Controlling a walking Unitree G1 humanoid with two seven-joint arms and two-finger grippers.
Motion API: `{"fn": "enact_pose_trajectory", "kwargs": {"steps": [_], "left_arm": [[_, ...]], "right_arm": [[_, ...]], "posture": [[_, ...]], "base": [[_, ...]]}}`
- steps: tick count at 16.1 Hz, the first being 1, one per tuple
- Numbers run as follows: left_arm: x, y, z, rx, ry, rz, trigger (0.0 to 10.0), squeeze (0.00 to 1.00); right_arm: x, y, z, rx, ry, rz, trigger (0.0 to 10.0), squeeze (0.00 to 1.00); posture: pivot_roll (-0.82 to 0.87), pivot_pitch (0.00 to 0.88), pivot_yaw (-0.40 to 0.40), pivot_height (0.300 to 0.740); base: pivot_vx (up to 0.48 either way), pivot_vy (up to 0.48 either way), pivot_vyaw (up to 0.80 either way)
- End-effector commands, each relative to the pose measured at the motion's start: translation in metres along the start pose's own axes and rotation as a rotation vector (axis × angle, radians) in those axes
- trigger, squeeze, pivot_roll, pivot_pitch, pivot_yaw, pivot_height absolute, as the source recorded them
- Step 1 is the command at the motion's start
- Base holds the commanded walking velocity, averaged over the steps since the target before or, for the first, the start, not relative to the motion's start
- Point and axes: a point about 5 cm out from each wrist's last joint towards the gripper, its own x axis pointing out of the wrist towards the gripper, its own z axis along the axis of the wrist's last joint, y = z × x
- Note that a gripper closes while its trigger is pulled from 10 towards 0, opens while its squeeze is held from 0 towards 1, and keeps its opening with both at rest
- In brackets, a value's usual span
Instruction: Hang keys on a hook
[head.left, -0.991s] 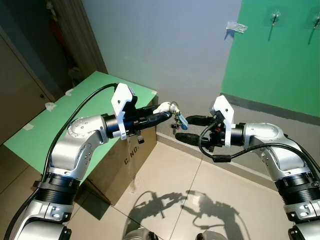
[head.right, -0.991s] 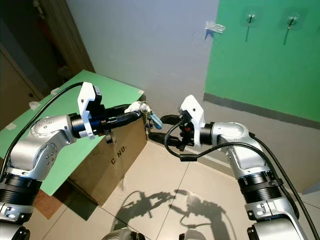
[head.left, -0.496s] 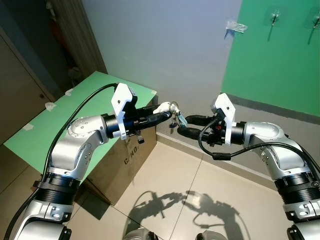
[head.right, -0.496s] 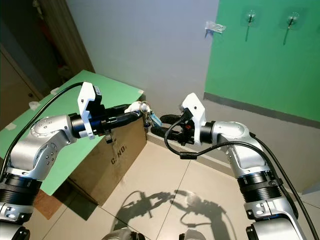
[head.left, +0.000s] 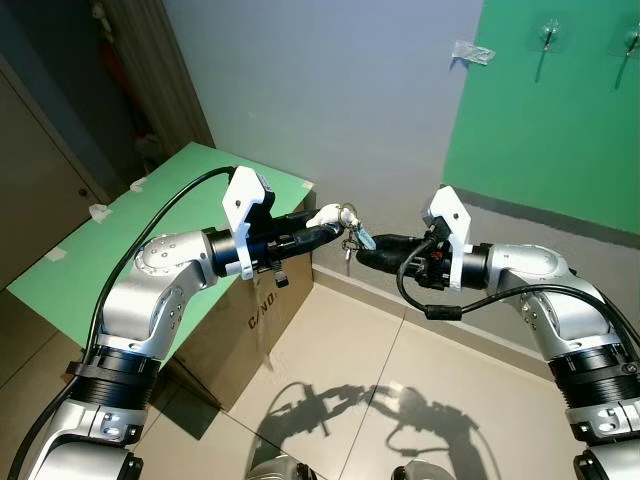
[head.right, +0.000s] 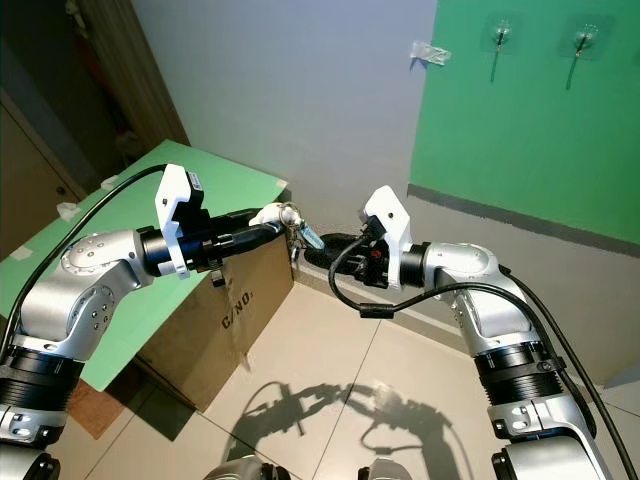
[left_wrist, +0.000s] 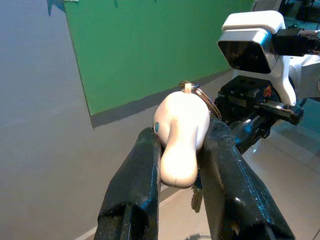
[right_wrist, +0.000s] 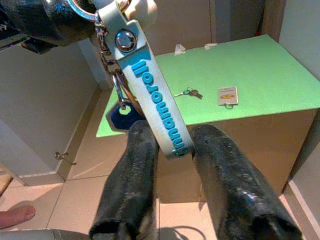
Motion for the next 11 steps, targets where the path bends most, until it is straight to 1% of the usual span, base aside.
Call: {"fn": "enact_pose_trajectory", "kwargs": {"steps": [1, 11], "left_arm": [[-0.0021, 0.0003, 0.002, 0.009, 0.007, 0.0, 0.0, 0.0], [-0.0021, 0.0021, 0.0026, 0.01, 0.006, 0.005, 0.0, 0.0]], "right_arm": [[0.001, 0.0011, 0.0092, -0.017, -0.032, 0.008, 0.0, 0.0], [-0.0024, 0.0021, 0.0097, -0.007, -0.044, 0.011, 0.0, 0.0]], "posture": [[-0.18, 0.055, 0.121, 0.74], [-0.18, 0.06, 0.123, 0.74]], "base": [[0.0, 0.0, 0.0], [0.0, 0.0, 0.0]]}}
